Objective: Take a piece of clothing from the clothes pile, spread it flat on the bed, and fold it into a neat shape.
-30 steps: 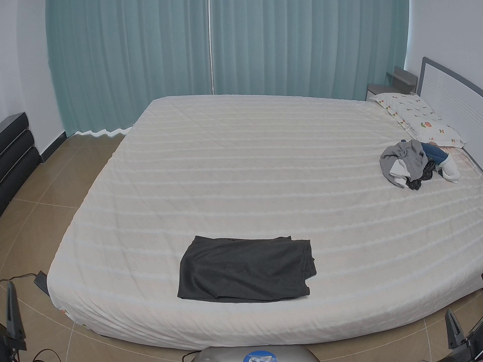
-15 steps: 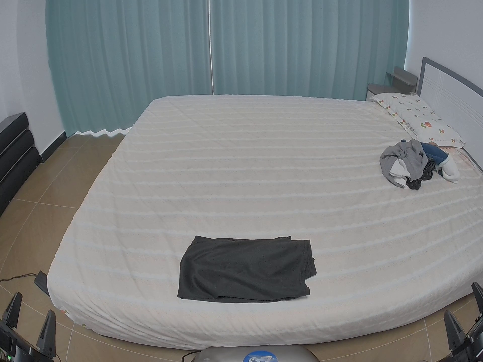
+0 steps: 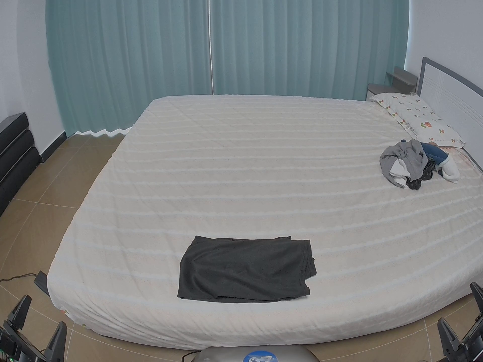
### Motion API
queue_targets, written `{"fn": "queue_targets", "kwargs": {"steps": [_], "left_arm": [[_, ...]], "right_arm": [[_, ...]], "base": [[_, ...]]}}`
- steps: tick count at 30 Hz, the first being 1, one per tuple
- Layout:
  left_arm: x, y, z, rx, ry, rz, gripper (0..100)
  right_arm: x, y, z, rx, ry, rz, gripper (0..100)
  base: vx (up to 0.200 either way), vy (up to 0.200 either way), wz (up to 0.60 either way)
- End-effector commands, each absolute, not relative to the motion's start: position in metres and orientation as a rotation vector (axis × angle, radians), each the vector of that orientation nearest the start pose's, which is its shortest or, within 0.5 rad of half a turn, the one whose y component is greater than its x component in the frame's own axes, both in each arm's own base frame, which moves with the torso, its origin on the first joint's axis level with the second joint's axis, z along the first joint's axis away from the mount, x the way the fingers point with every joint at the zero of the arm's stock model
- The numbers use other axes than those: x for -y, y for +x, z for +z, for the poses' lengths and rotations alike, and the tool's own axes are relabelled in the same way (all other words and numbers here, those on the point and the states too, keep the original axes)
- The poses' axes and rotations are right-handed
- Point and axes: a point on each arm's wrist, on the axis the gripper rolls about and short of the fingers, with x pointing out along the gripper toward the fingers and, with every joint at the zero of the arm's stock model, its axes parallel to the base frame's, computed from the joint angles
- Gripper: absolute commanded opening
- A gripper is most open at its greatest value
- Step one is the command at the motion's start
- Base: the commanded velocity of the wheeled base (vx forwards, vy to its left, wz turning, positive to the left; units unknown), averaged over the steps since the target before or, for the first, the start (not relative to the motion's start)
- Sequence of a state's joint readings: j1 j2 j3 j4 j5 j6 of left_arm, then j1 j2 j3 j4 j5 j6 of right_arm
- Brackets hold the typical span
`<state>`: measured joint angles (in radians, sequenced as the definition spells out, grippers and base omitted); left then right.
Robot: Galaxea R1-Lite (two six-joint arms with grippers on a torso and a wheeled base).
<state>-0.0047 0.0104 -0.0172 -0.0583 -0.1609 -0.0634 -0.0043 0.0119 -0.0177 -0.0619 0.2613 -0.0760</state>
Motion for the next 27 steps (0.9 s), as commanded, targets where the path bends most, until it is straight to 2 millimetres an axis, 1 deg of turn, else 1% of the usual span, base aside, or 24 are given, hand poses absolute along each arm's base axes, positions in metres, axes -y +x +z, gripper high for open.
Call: {"fn": "queue_targets", "kwargs": {"steps": [1,3,4,6,9,11,15,18,19,22,27], "left_arm": [[0.002,-0.023,0.082,0.045,-0.019,-0.096,100],[0.002,-0.023,0.082,0.045,-0.015,-0.092,100],[0.001,-0.022,0.076,-0.006,0.012,-0.052,100],[0.001,-0.022,0.075,-0.014,0.009,-0.035,100],[0.001,-0.022,0.075,-0.012,0.014,-0.034,100],[0.001,-0.022,0.075,-0.011,0.009,-0.034,100],[0.001,-0.022,0.075,-0.012,0.011,-0.035,100],[0.001,-0.022,0.075,-0.011,0.008,-0.031,100],[0.001,-0.022,0.075,-0.011,0.008,-0.031,100],[0.000,-0.022,0.075,-0.011,0.008,-0.018,100],[0.000,-0.022,0.075,-0.011,0.011,-0.018,100]], "right_arm": [[-0.004,-0.027,0.102,0.099,-0.110,0.162,100],[-0.004,-0.027,0.101,0.095,-0.107,0.155,100],[-0.002,-0.023,0.080,0.029,-0.081,0.066,100],[-0.001,-0.024,0.083,0.053,-0.072,0.053,100],[-0.001,-0.024,0.083,0.046,-0.124,0.022,100],[-0.001,-0.024,0.082,0.044,-0.125,0.016,100],[-0.001,-0.025,0.082,0.003,-0.121,0.052,100],[-0.003,-0.026,0.082,-0.002,-0.049,0.114,100],[-0.003,-0.026,0.082,-0.002,-0.049,0.114,100],[-0.003,-0.025,0.081,0.010,-0.141,0.122,100],[-0.003,-0.025,0.080,0.010,-0.066,0.106,100]], "base": [[0.000,0.000,0.00],[0.000,0.000,0.00],[0.000,0.000,0.00],[0.000,0.000,0.00],[0.000,0.000,0.00],[0.000,0.000,0.00],[0.000,0.000,0.00],[0.000,0.000,0.00],[0.000,0.000,0.00],[0.000,0.000,0.00],[0.000,0.000,0.00]]}}
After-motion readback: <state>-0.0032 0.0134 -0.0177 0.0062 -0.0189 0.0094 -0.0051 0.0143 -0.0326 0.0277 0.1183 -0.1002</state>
